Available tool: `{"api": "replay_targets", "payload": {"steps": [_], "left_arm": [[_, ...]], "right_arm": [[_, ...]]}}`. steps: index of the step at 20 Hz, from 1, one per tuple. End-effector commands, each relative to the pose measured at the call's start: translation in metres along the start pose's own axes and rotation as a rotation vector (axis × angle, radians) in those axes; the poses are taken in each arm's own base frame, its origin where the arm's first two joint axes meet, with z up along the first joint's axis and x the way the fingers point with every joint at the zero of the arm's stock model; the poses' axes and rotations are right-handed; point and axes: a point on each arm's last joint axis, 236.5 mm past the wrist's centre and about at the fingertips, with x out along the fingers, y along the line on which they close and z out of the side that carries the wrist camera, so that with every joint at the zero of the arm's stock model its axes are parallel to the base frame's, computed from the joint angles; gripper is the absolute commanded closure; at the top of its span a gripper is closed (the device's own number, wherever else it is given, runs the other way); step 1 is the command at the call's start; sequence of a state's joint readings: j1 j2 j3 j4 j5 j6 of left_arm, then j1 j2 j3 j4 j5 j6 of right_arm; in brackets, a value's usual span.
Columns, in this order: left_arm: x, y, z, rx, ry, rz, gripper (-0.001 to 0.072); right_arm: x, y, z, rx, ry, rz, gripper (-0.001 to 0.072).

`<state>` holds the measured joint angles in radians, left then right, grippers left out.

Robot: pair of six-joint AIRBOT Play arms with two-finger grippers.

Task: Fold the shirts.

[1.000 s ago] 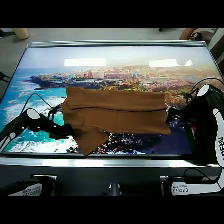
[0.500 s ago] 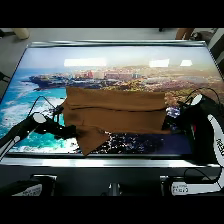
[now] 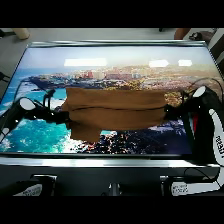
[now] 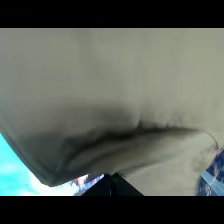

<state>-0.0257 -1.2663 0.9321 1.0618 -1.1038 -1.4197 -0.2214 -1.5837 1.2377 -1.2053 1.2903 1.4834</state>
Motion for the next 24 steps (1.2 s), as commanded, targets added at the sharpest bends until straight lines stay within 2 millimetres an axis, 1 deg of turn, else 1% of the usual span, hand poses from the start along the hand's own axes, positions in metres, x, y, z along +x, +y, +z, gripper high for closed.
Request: {"api": "replay_targets", "payload": {"steps": [1, 2, 3, 4, 6, 7, 9, 10, 11, 12, 13, 14, 15, 16, 17, 18, 19, 20, 21, 22, 23, 24], "left_arm": [[-0.047, 0.002, 0.069, 0.091, -0.144, 0.089, 0.0685], [-0.051, 0.002, 0.091, 0.102, -0.181, 0.096, 0.0684], [-0.051, 0.003, 0.113, 0.099, -0.206, 0.095, 0.0684], [-0.046, 0.006, 0.132, 0.086, -0.212, 0.095, 0.0684], [-0.025, 0.015, 0.167, 0.065, -0.21, 0.093, 0.0683], [-0.013, 0.018, 0.178, 0.043, -0.199, 0.086, 0.0682], [0.019, 0.016, 0.189, 0.014, -0.156, 0.03, 0.0681], [0.036, 0.014, 0.19, -0.011, -0.133, -0.005, 0.0678], [0.051, 0.012, 0.189, -0.036, -0.112, -0.037, 0.0642], [0.059, 0.011, 0.188, -0.056, -0.101, -0.062, 0.0447], [0.058, 0.013, 0.189, -0.08, -0.102, -0.065, 0.0277], [0.052, 0.016, 0.191, -0.085, -0.112, -0.065, 0.0249], [0.042, 0.018, 0.191, -0.087, -0.119, -0.066, 0.0249], [0.031, 0.015, 0.19, -0.082, -0.12, -0.069, 0.025], [0.023, 0.01, 0.188, -0.071, -0.12, -0.073, 0.025], [0.018, -0.003, 0.186, -0.051, -0.12, -0.084, 0.025], [0.016, -0.017, 0.183, -0.031, -0.118, -0.097, 0.025], [0.019, -0.036, 0.18, -0.008, -0.111, -0.12, 0.025], [0.024, -0.055, 0.174, 0.012, -0.096, -0.145, 0.025], [0.031, -0.075, 0.167, 0.036, -0.078, -0.167, 0.025], [0.039, -0.091, 0.161, 0.064, -0.067, -0.175, 0.0252], [0.047, -0.107, 0.157, 0.092, -0.066, -0.181, 0.0255]], "right_arm": [[-0.04, 0.036, 0.069, -0.129, -0.241, -0.045, 0.0688], [-0.044, 0.039, 0.093, -0.129, -0.309, -0.07, 0.0688], [-0.045, 0.041, 0.112, -0.104, -0.356, -0.073, 0.0688], [-0.044, 0.045, 0.131, -0.078, -0.39, -0.055, 0.0688], [-0.035, 0.046, 0.154, -0.072, -0.412, -0.041, 0.0688], [-0.026, 0.045, 0.158, -0.065, -0.397, -0.034, 0.0687], [-0.001, 0.04, 0.159, -0.045, -0.352, -0.023, 0.0684], [0.012, 0.038, 0.158, -0.032, -0.33, -0.015, 0.0642], [0.02, 0.037, 0.158, -0.022, -0.316, -0.005, 0.0505], [0.022, 0.038, 0.157, -0.018, -0.31, 0.004, 0.0255], [0.017, 0.037, 0.157, -0.045, -0.314, -0.004, 0.001], [0.008, 0.032, 0.155, -0.072, -0.31, -0.017, 0.0016], [0.001, 0.021, 0.152, -0.066, -0.302, -0.034, 0.0014], [0.0, 0.009, 0.149, -0.026, -0.284, -0.032, 0.0017], [0.004, 0.002, 0.145, 0.035, -0.255, -0.008, 0.0018], [0.015, 0.004, 0.138, 0.074, -0.208, 0.038, 0.0018], [0.027, 0.012, 0.132, 0.097, -0.164, 0.087, 0.0018], [0.038, 0.026, 0.127, 0.116, -0.126, 0.146, 0.0019], [0.047, 0.04, 0.126, 0.139, -0.105, 0.208, 0.0056], [0.052, 0.054, 0.126, 0.15, -0.096, 0.253, 0.023], [0.052, 0.062, 0.126, 0.151, -0.094, 0.276, 0.0524], [0.047, 0.073, 0.126, 0.145, -0.098, 0.304, 0.0688]]}}
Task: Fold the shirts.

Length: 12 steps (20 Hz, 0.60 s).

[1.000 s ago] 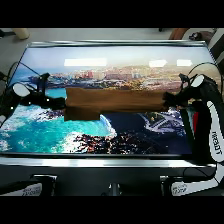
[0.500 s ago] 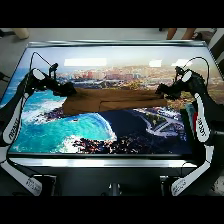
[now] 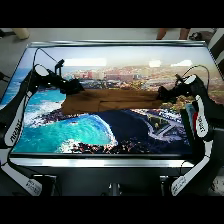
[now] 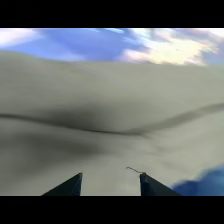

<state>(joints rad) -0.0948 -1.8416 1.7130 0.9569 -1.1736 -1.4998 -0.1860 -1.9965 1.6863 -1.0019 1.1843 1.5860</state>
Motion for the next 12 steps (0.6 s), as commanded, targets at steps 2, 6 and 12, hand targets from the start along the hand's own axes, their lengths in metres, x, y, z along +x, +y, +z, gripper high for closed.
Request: {"api": "replay_targets", "payload": {"steps": [2, 6, 12], "left_arm": [[0.041, -0.069, -0.017, 0.071, 0.004, -0.056, 0.0561], [0.106, -0.124, -0.04, 0.032, -0.01, -0.112, 0.0678], [0.198, -0.245, -0.128, -0.185, 0.085, -0.386, 0.0679]], "right_arm": [[-0.021, 0.054, -0.01, -0.052, 0.017, 0.164, 0.0688], [-0.118, 0.107, -0.046, -0.222, -0.013, 0.195, 0.0688], [-0.241, 0.156, -0.142, -0.422, -0.024, 0.203, 0.0686]]}}
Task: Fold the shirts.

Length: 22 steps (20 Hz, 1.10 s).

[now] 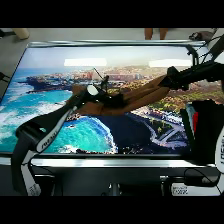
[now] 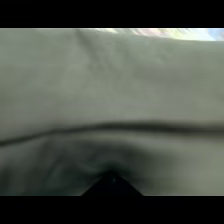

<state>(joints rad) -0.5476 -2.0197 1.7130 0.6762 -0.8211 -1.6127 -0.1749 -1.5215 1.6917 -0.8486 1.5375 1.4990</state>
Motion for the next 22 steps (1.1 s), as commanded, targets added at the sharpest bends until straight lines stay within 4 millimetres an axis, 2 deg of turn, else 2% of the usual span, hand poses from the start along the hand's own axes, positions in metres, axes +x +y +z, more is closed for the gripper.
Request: {"api": "replay_targets", "payload": {"steps": [1, 2, 3, 4, 6, 8, 10, 11, 13, 14, 15, 16, 17, 18, 19, 20, 22], "left_arm": [[0.065, -0.057, -0.041, -0.183, -0.019, -0.169, 0.0679], [0.071, -0.069, -0.044, -0.175, -0.04, -0.2, 0.068], [0.067, -0.077, -0.041, -0.151, -0.054, -0.218, 0.0681], [0.054, -0.082, -0.03, -0.101, -0.081, -0.222, 0.0682], [0.002, -0.089, 0.012, 0.038, -0.174, -0.201, 0.0683], [-0.079, -0.09, 0.064, 0.178, -0.308, -0.138, 0.0683], [-0.181, -0.075, 0.112, 0.236, -0.462, -0.025, 0.0683], [-0.233, -0.067, 0.128, 0.242, -0.537, 0.031, 0.0683], [-0.334, -0.058, 0.142, 0.269, -0.67, 0.12, 0.0682], [-0.37, -0.059, 0.139, 0.277, -0.71, 0.141, 0.0682], [-0.4, -0.06, 0.131, 0.284, -0.736, 0.164, 0.0682], [-0.421, -0.059, 0.122, 0.295, -0.746, 0.194, 0.0682], [-0.437, -0.057, 0.111, 0.318, -0.738, 0.238, 0.0682], [-0.446, -0.052, 0.1, 0.346, -0.718, 0.291, 0.0681], [-0.451, -0.044, 0.09, 0.366, -0.689, 0.354, 0.0681], [-0.453, -0.033, 0.082, 0.371, -0.654, 0.412, 0.0681], [-0.449, -0.017, 0.073, 0.387, -0.593, 0.475, 0.0681]], "right_arm": [[-0.055, 0.049, -0.04, -0.081, -0.013, -0.003, 0.0686], [-0.063, 0.056, -0.039, -0.08, -0.051, -0.006, 0.0686], [-0.068, 0.061, -0.036, -0.065, -0.082, -0.004, 0.0686], [-0.068, 0.064, -0.032, -0.05, -0.1, 0.004, 0.0686], [-0.052, 0.074, -0.017, -0.07, -0.137, 0.019, 0.0686], [-0.014, 0.096, -0.002, -0.104, -0.148, 0.058, 0.0686], [0.042, 0.121, 0.006, -0.129, -0.13, 0.105, 0.0686], [0.074, 0.132, 0.005, -0.133, -0.109, 0.13, 0.0686], [0.152, 0.152, -0.007, -0.117, -0.048, 0.175, 0.0685], [0.188, 0.156, -0.014, -0.105, -0.025, 0.182, 0.0681], [0.223, 0.157, -0.023, -0.084, -0.003, 0.189, 0.0476], [0.245, 0.159, -0.033, -0.058, 0.029, 0.208, 0.0102], [0.255, 0.156, -0.041, -0.071, 0.066, 0.224, 0.0015], [0.252, 0.147, -0.044, -0.09, 0.092, 0.209, 0.0018], [0.24, 0.13, -0.043, -0.104, 0.119, 0.172, 0.002], [0.221, 0.108, -0.039, -0.11, 0.138, 0.121, 0.0023], [0.168, 0.034, -0.029, -0.086, 0.185, -0.054, 0.0036]]}}
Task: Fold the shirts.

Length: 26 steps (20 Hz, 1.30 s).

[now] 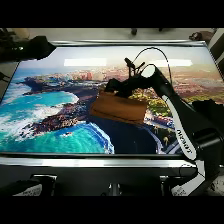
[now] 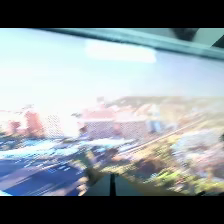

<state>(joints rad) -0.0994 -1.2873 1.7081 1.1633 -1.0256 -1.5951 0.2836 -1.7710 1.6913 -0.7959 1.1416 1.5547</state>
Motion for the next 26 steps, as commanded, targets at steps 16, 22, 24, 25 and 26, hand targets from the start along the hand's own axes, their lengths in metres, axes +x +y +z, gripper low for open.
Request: {"api": "replay_targets", "payload": {"steps": [16, 22, 24, 25, 26], "left_arm": [[0.021, 0.019, -0.084, 0.088, 0.222, 0.084, 0.068], [0.022, 0.02, -0.079, 0.103, 0.198, 0.082, 0.068], [0.023, 0.018, -0.077, 0.109, 0.188, 0.08, 0.068], [0.023, 0.017, -0.077, 0.11, 0.188, 0.078, 0.068], [0.023, 0.016, -0.077, 0.115, 0.188, 0.076, 0.068]], "right_arm": [[-0.038, -0.142, -0.02, 0.301, -0.006, 0.022, 0.0688], [-0.288, -0.157, 0.051, 0.324, -0.377, -0.13, 0.0687], [-0.348, -0.182, 0.023, 0.38, -0.396, -0.242, 0.0687], [-0.37, -0.191, 0.006, 0.413, -0.394, -0.281, 0.0687], [-0.392, -0.198, -0.01, 0.445, -0.398, -0.312, 0.0687]]}}
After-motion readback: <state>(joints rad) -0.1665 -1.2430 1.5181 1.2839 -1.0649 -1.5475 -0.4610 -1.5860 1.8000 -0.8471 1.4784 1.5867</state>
